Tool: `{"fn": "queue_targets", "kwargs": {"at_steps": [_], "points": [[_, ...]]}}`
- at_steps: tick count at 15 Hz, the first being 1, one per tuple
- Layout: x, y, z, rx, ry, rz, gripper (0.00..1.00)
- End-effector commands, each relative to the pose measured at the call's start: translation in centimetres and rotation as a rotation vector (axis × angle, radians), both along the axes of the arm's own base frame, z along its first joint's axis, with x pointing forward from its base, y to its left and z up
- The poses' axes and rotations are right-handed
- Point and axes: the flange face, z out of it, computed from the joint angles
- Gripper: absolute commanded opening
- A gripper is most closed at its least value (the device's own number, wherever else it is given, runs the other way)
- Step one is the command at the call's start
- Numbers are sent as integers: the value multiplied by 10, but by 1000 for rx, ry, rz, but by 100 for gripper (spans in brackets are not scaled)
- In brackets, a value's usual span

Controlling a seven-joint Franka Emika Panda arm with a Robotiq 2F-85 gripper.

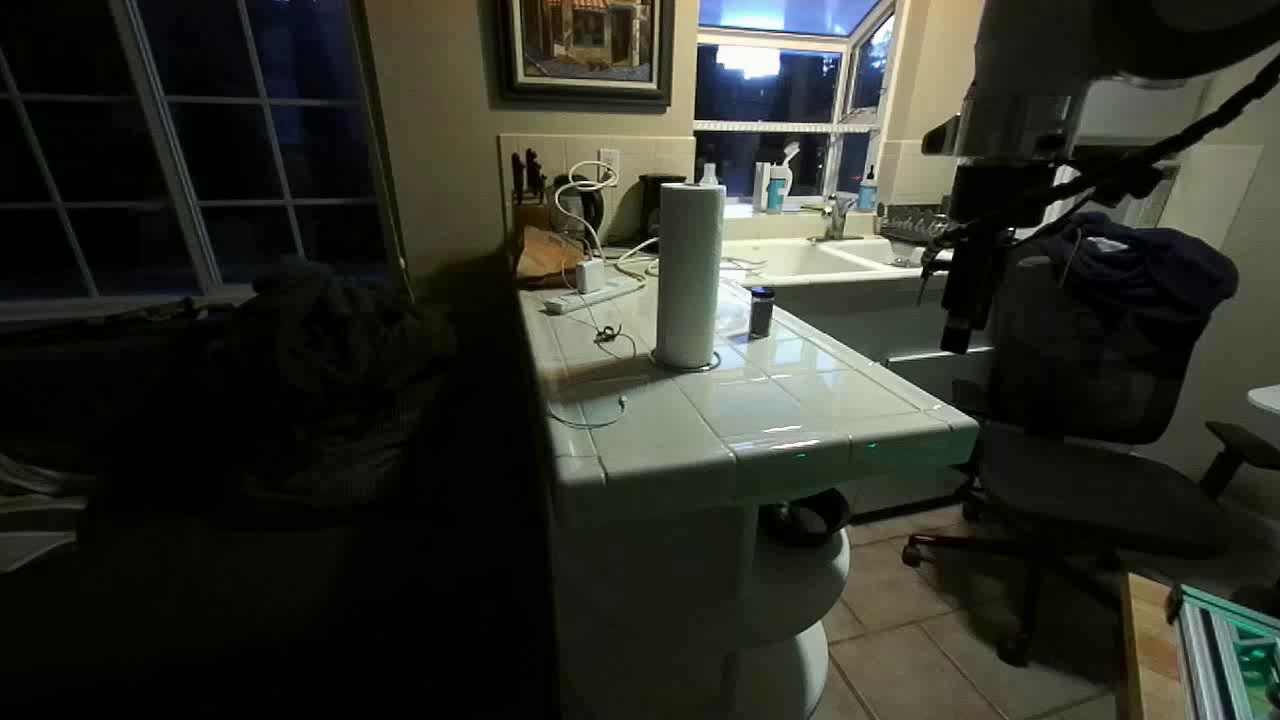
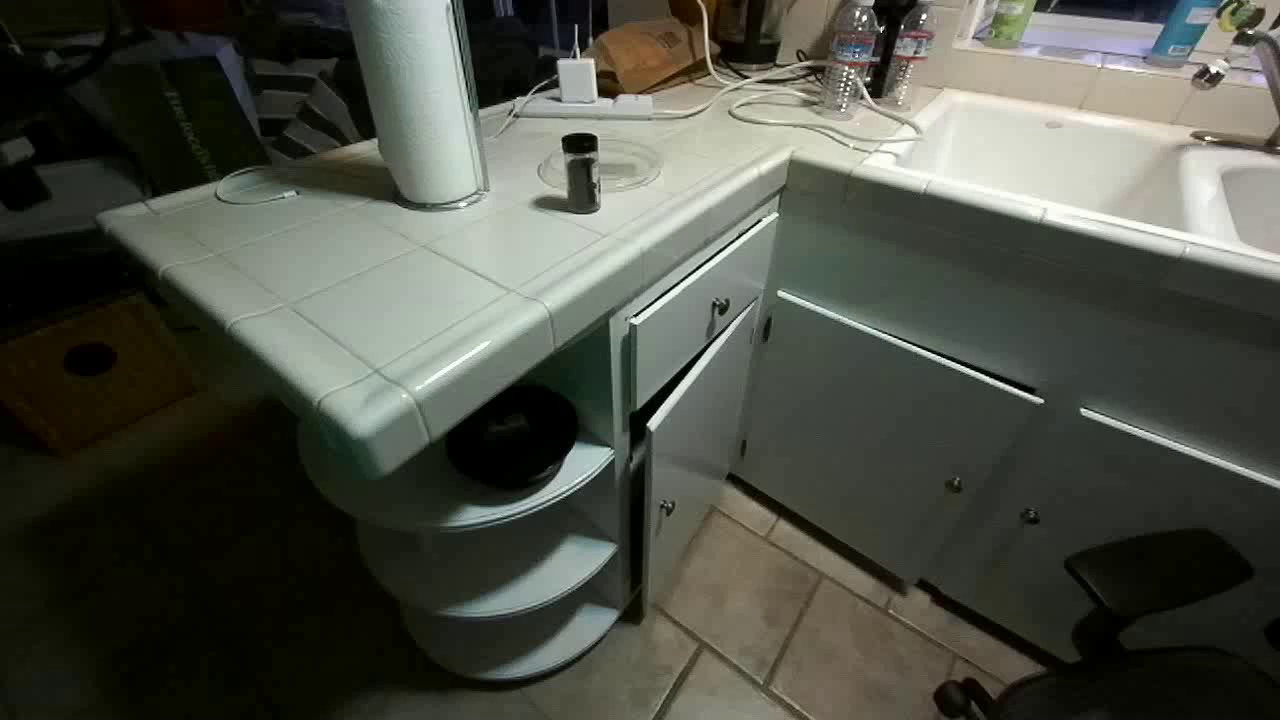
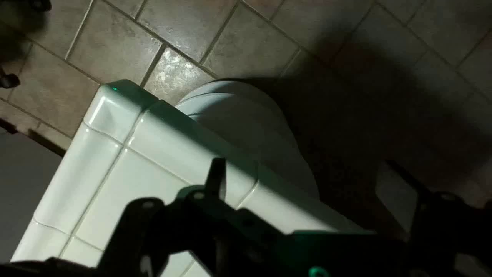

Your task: Move the bowl from the shelf to the counter

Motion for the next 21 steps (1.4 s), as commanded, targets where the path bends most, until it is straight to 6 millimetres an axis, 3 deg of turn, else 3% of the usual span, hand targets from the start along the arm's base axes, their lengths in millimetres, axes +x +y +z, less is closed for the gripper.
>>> {"fn": "queue_targets", "kwargs": {"at_steps": [1,17,21], "points": [[0,0,1,0,1,0,100],[0,0,1,0,1,0,100],[4,-45,2,84,-77,-79,100]]}}
